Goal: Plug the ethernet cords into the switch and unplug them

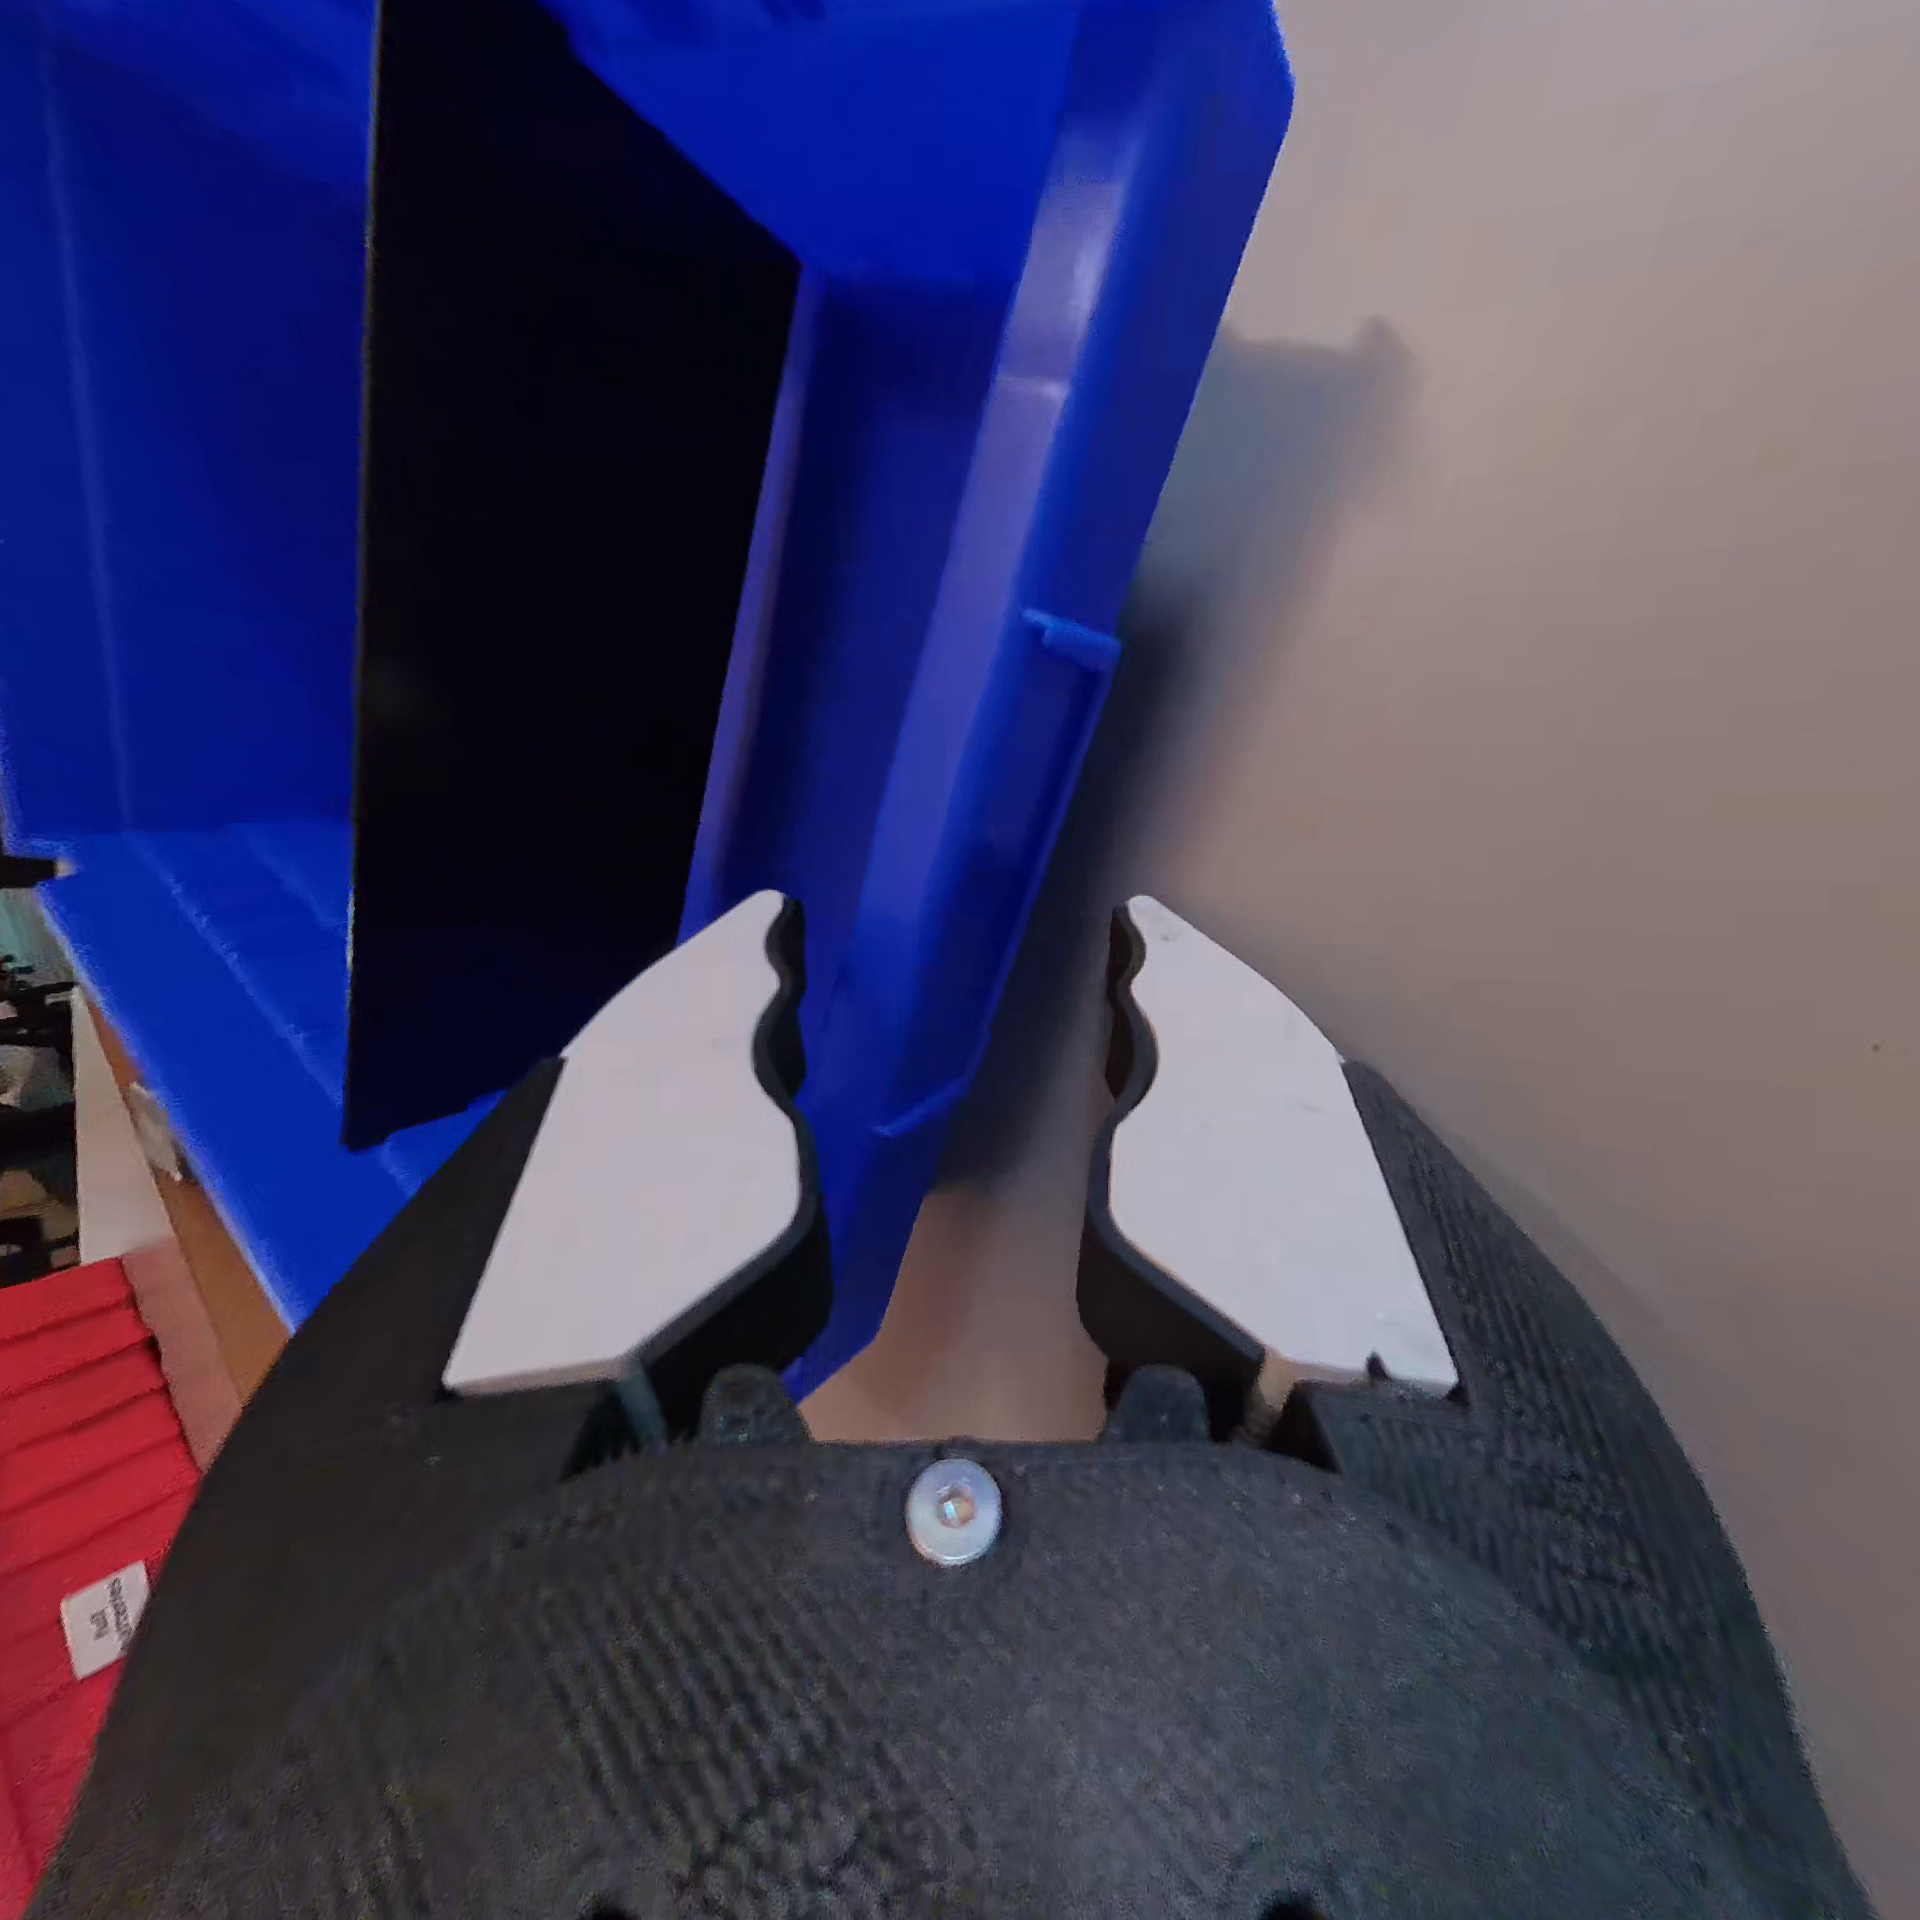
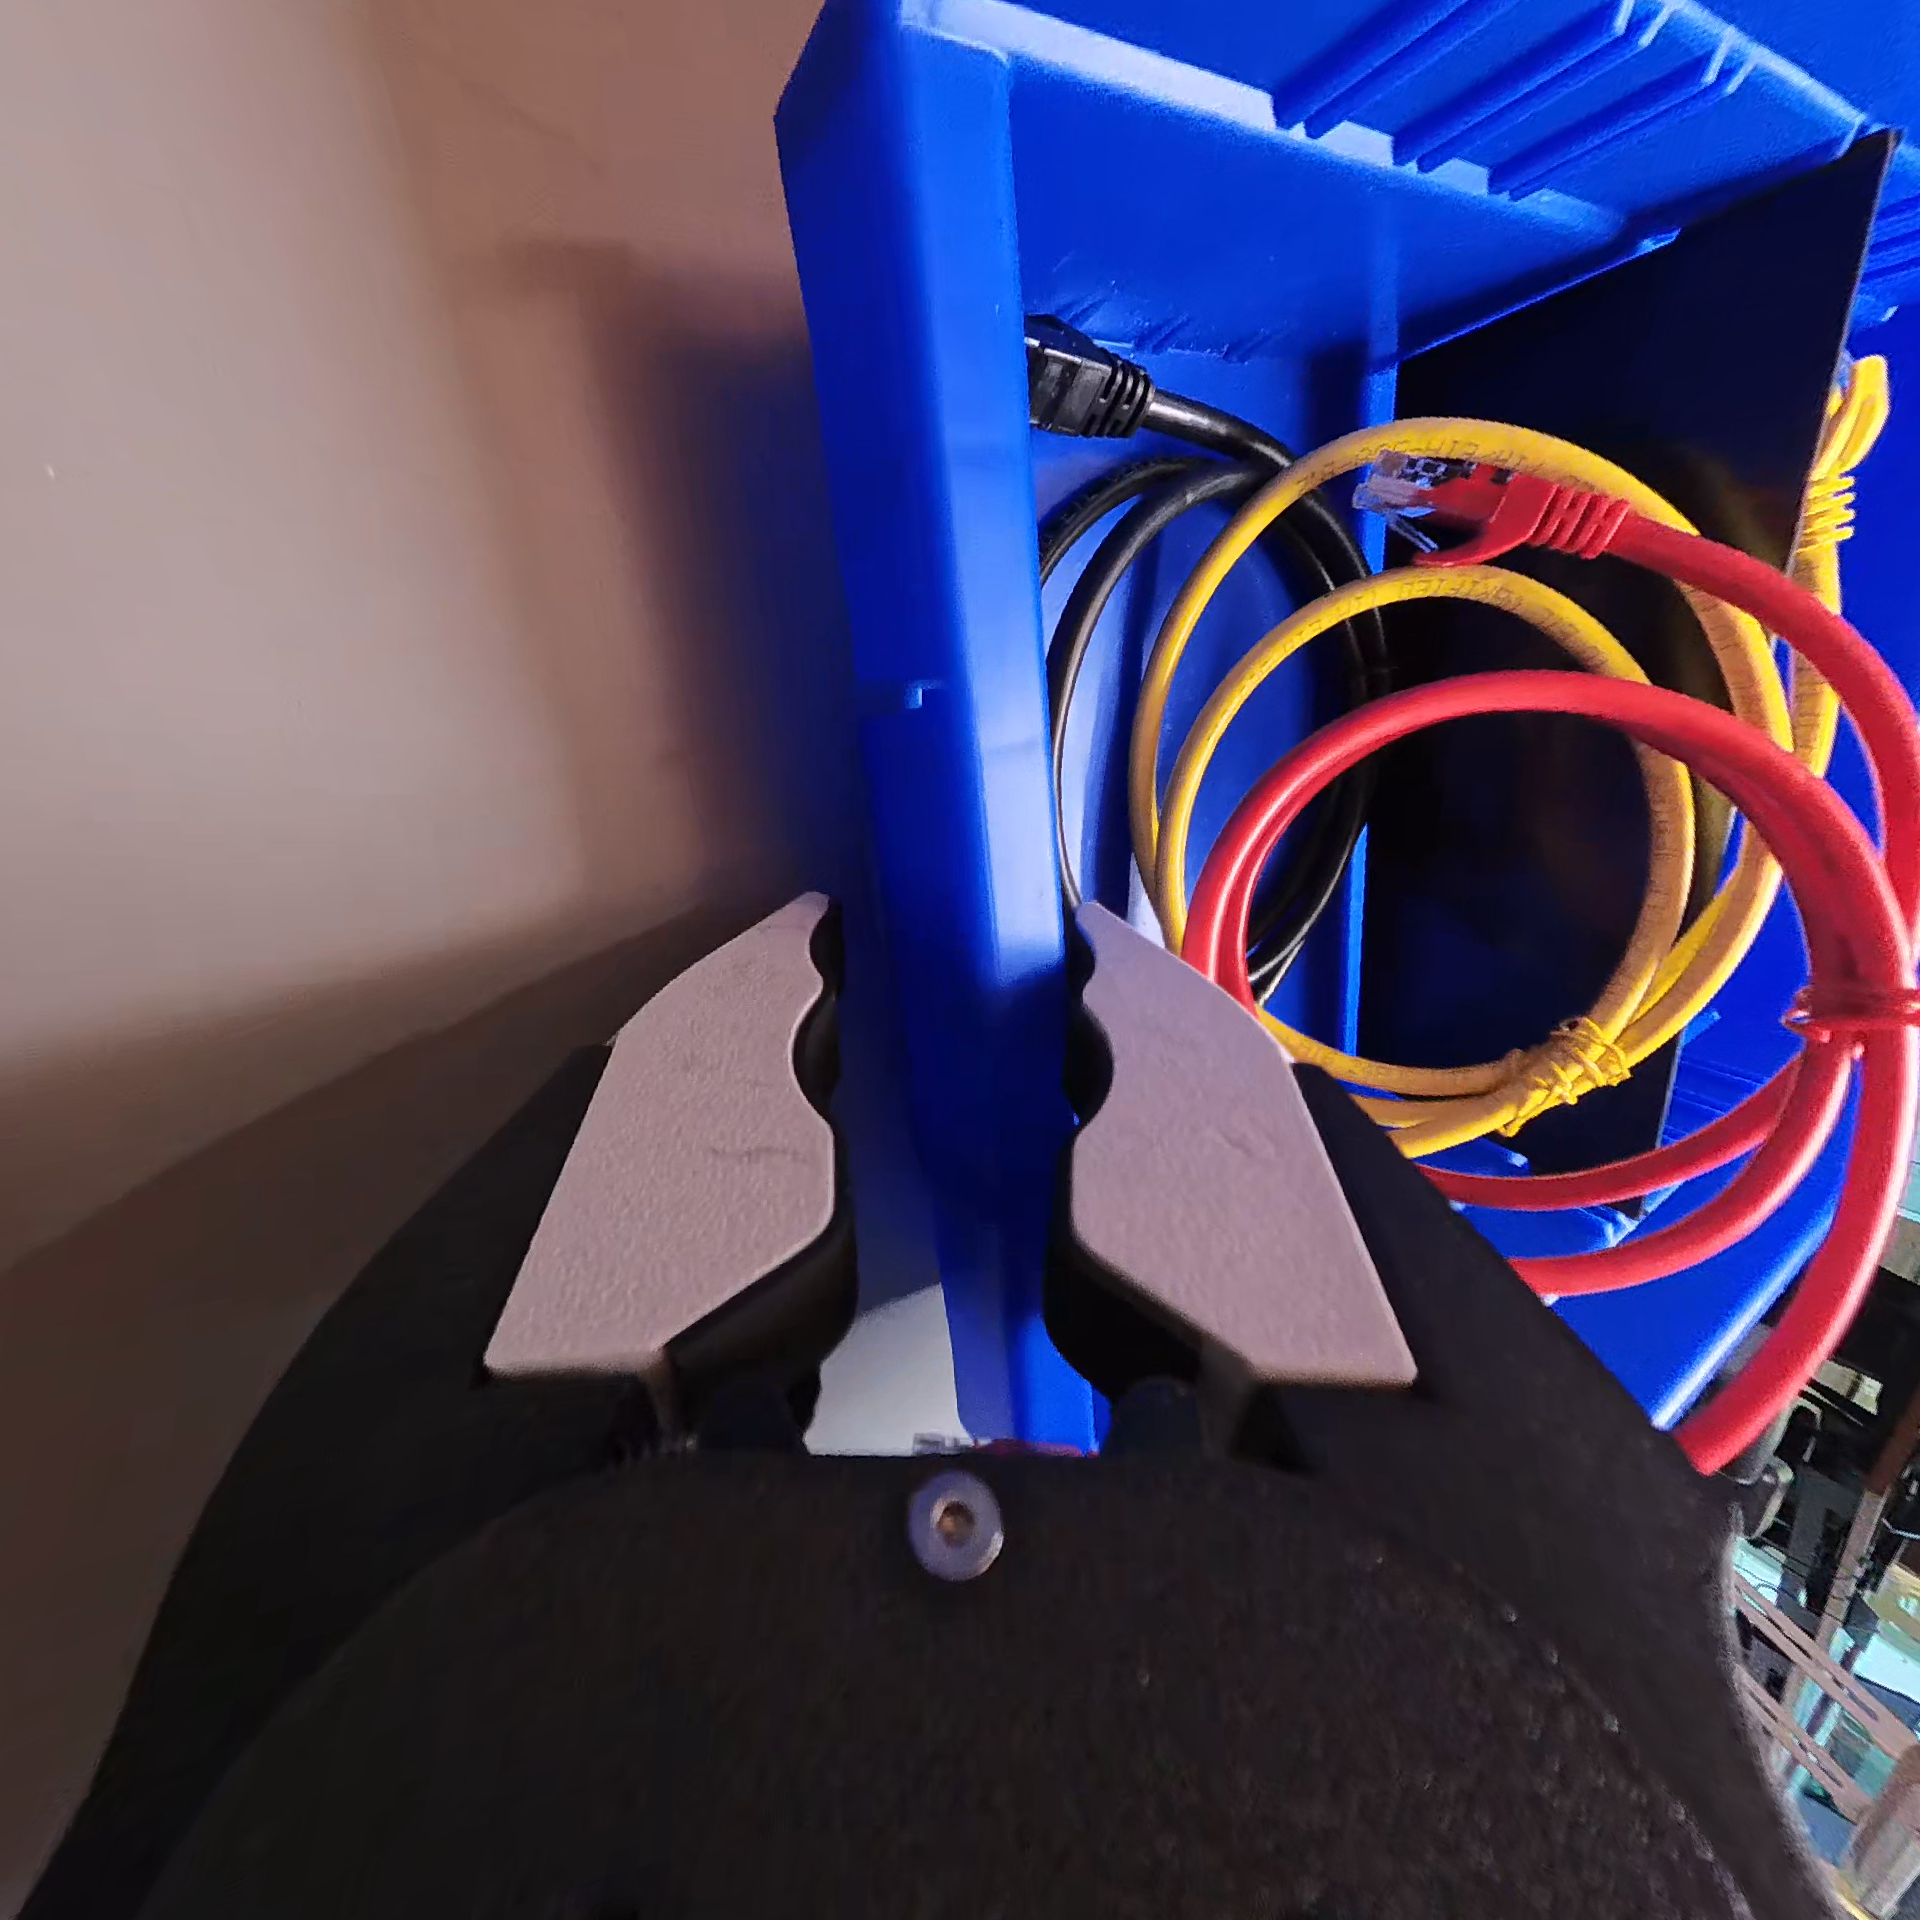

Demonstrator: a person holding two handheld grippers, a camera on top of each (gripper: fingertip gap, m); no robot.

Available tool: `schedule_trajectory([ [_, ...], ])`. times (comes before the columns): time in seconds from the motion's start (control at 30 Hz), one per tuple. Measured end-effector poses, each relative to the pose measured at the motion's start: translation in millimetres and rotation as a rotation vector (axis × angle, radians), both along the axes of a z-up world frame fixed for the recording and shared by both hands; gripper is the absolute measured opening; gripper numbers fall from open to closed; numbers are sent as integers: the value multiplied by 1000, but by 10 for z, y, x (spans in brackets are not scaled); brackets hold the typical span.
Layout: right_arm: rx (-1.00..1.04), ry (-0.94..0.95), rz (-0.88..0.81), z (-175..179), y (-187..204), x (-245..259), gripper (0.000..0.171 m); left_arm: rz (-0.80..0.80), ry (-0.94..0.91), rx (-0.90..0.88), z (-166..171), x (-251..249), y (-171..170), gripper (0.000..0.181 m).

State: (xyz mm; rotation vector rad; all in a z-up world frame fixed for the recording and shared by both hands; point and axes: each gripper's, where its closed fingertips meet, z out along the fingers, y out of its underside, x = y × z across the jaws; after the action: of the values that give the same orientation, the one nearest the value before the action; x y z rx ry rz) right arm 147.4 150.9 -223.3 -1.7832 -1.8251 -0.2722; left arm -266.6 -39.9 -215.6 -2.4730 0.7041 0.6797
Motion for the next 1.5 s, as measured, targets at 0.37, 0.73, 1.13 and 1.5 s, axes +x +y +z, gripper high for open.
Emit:
schedule_trajectory([
  [0.37, 63, -40, 40, 6, 23, -5, 30, -113, -17, -109, -98, 96, 190, 32],
  [0.73, 159, -57, 168, 29, -634, -225, 28, -272, 15, -49, -79, 732, 174, 30],
  [1.13, 229, -21, 370, 61, -1595, -286, 30, -767, 15, 39, -46, 1749, 255, 32],
  [1.5, 38, 936, -219, 1007, -1697, 488, 39, -565, -803, 263, 648, 2404, -162, 46],
])
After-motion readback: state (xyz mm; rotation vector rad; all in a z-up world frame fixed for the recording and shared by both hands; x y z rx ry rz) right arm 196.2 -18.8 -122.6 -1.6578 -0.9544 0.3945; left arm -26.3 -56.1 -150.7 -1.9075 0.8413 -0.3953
